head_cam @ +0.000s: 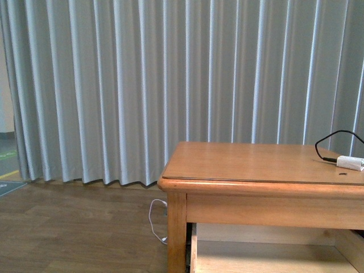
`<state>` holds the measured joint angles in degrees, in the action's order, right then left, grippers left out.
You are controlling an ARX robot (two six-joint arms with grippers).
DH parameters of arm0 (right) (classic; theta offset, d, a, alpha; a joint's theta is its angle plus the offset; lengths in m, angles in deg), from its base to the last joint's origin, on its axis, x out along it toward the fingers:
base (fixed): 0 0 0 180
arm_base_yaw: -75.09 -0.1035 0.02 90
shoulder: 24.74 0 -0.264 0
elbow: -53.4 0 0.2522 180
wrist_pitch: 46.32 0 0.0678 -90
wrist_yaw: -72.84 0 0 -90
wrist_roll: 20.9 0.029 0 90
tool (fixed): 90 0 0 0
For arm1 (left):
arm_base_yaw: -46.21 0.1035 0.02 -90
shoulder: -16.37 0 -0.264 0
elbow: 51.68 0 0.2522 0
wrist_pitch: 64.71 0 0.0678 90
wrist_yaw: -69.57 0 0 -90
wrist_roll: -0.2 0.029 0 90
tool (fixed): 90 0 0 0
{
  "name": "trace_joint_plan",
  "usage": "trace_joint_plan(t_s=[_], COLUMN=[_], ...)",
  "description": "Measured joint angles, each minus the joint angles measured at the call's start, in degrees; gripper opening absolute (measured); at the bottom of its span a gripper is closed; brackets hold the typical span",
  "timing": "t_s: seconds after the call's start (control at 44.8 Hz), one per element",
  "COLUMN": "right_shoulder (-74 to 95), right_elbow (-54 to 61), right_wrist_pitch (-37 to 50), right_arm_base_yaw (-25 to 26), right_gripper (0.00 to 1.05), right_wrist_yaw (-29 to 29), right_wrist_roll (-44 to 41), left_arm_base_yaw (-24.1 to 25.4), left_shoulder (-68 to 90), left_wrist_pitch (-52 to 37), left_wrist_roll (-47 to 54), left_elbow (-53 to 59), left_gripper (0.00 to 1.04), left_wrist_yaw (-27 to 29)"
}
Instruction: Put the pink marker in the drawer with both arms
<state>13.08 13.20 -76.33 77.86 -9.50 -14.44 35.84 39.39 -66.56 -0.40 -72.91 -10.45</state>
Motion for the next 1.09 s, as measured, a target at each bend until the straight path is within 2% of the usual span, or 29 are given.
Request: trace_joint_plan(t_s=[0.156,0.223,0.29,0.692,0.781,1.094], right_shoulder=[0.0,0.0,0.0,0.0,0.0,0.0], right_elbow=[0.0,0.0,0.0,0.0,0.0,0.0], right_wrist_pitch=[0.0,0.0,0.0,0.0,0.0,0.0], right_arm_base_yaw=[0.0,0.0,0.0,0.0,0.0,0.0], right_gripper=[0.96,0.96,0.96,0.96,0.96,0.96], right_wrist_yaw=[0.0,0.0,0.0,0.0,0.0,0.0], right_wrist_roll=[0.0,0.0,0.0,0.0,0.0,0.0], left_arm_base_yaw=[3.4,8.1,9.9,10.2,10.2,10.2], left_shoulder=[-3.7,-5.4,-6.6,-13.2,-21.0,-22.7], left_wrist_pitch=[1.5,2.5,3.0,5.6,14.9,15.5], left_wrist_roll=[0.2,0.2,0.2,0.2,0.3,0.3], left_elbow=[2.3,3.1,3.6,6.2,6.1,6.1], left_gripper=[0.04,0.04,0.04,0.04,0.04,0.04], left_wrist_yaw=[-3.5,-9.3,-9.3,-10.1,-10.0,-10.0])
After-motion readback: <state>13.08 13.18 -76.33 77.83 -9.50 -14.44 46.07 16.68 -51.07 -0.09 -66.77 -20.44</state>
